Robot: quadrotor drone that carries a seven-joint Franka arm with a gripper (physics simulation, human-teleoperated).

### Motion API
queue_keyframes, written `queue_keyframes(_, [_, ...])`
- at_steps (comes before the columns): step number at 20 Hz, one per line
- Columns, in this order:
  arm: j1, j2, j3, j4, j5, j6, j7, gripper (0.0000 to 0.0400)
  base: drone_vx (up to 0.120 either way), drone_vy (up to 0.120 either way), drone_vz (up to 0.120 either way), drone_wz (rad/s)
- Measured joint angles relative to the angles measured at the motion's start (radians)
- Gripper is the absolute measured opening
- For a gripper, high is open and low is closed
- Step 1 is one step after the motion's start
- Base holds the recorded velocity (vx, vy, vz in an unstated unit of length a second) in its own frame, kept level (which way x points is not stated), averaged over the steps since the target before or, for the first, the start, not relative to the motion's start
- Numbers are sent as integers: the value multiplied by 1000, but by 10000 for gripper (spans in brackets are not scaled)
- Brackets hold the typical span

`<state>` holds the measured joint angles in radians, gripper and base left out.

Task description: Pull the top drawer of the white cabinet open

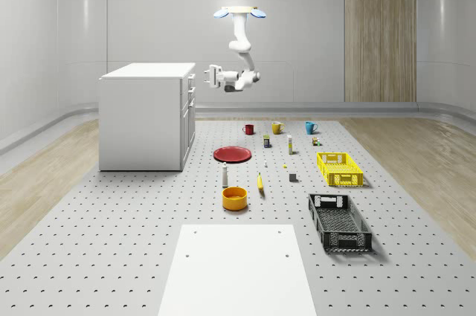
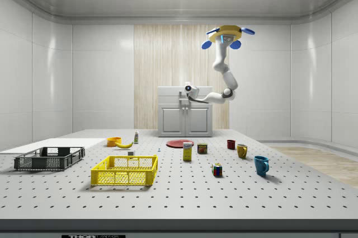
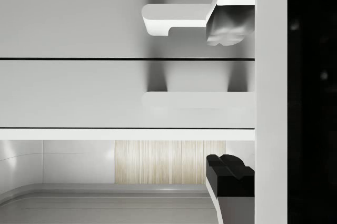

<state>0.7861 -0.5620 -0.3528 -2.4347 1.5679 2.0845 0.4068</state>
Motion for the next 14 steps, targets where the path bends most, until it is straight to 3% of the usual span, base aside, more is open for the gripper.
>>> queue_keyframes(14, [-42,90,122,57,109,22,-29,305,0,0,0,0])
